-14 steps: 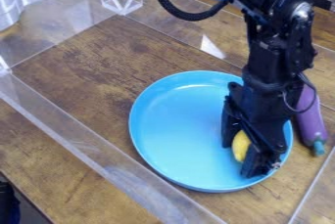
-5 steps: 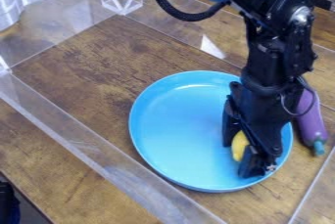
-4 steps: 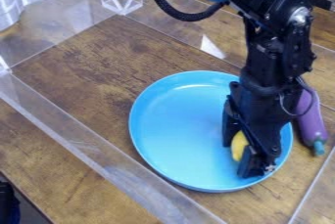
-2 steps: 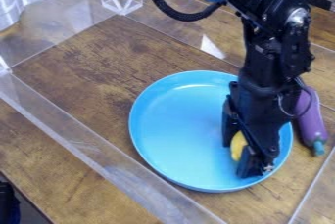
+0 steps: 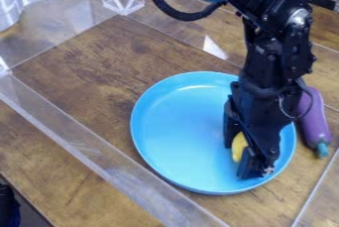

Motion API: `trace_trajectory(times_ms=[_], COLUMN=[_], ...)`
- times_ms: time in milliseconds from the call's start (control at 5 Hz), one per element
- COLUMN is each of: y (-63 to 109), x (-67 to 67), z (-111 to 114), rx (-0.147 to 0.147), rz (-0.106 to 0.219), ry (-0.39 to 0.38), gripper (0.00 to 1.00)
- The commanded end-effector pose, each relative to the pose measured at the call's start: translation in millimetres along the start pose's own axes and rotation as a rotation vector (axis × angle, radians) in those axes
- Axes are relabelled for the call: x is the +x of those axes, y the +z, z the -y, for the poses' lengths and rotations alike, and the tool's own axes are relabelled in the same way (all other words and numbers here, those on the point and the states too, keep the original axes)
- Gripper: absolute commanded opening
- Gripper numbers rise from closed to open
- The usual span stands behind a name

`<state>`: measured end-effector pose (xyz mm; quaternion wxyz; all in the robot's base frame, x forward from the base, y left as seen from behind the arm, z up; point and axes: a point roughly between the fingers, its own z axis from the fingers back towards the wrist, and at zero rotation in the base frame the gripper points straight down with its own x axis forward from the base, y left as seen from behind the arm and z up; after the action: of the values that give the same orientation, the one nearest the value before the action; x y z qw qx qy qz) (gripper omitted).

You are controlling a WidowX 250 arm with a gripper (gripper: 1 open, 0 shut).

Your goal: Remove the lemon from the blue tray and put it on the table

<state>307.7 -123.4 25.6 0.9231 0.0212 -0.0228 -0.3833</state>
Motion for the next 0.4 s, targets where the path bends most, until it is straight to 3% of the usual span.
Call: trace_trajectory(times_ms=[0,200], y=[17.1,22.1], x=[0.2,-0.9], z=[-5.5,-6.9], rx=[0.025,0.032], rz=[0.033,0.034], ry=[0.003,0.001], gripper=[0.0,0.0])
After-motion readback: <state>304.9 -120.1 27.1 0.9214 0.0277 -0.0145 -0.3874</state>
